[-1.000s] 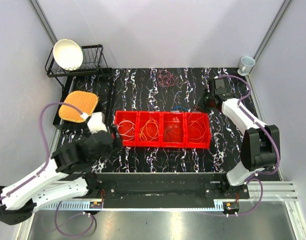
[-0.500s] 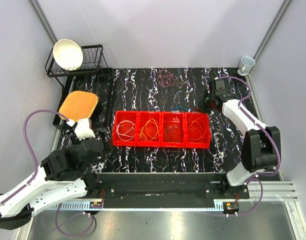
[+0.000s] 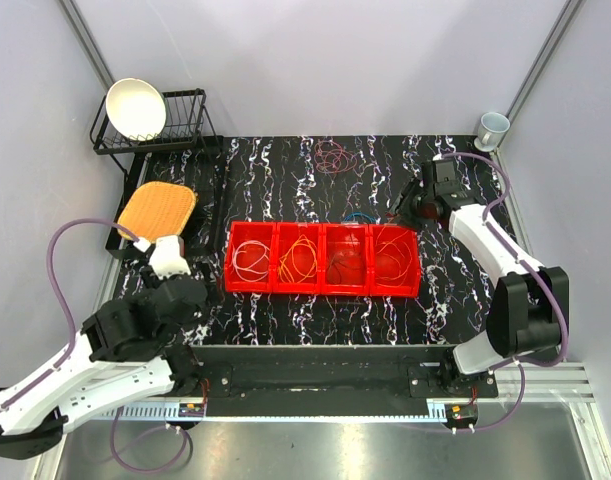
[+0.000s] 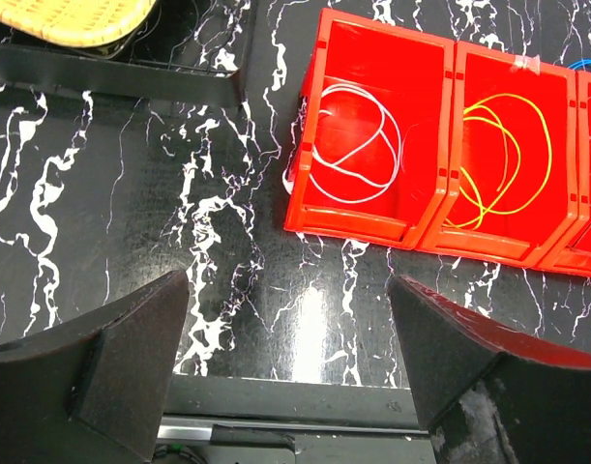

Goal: Untangle the cables

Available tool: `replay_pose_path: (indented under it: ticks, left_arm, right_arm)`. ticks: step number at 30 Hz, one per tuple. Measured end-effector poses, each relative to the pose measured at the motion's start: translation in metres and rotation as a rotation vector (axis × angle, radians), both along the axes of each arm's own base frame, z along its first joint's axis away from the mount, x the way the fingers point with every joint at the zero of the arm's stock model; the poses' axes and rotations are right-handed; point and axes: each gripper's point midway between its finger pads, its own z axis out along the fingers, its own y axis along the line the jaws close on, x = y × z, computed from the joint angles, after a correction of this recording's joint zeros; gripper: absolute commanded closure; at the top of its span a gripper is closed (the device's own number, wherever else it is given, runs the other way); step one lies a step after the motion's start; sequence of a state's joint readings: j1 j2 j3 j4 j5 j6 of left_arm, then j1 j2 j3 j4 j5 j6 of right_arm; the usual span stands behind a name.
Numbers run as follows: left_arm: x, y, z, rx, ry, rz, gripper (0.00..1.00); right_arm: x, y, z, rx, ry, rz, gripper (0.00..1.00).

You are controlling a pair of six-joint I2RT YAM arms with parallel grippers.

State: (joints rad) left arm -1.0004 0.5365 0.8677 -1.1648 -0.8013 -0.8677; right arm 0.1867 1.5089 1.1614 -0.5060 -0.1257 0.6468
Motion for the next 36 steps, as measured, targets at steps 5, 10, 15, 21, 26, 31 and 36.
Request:
replay_pose_path:
  ticks: [5, 10, 15, 21, 26, 31, 36]
  left_arm:
    - [0.005, -0.009, -0.005, 0.043, 0.011, -0.036, 0.12]
    - [0.008, -0.02, -0.014, 0.091, 0.043, -0.07, 0.12]
    - [0.008, -0.022, -0.017, 0.094, 0.047, -0.091, 0.13]
    - [0.006, -0.02, -0.009, 0.047, 0.013, -0.094, 0.13]
    - [0.007, -0.021, -0.009, 0.048, 0.013, -0.095, 0.14]
    - [0.007, -0.021, -0.009, 0.05, 0.015, -0.094, 0.15]
    - [0.006, -0.02, -0.007, 0.036, 0.005, -0.093, 0.16]
  right_arm:
    - [0.003, 0.001, -0.013, -0.001, 0.029, -0.005, 0.51]
    - [0.005, 0.001, -0.032, -0.007, 0.073, -0.006, 0.58]
    - [0.007, 0.004, -0.047, -0.002, 0.109, -0.004, 1.0]
    - [0.01, 0.006, -0.046, 0.007, 0.107, -0.006, 1.0]
    - [0.008, 0.006, -0.038, 0.007, 0.091, 0.004, 1.0]
    - [-0.008, 0.01, -0.023, 0.025, 0.061, 0.061, 1.0]
    - [-0.039, 0.015, -0.032, 0.031, 0.104, 0.101, 1.0]
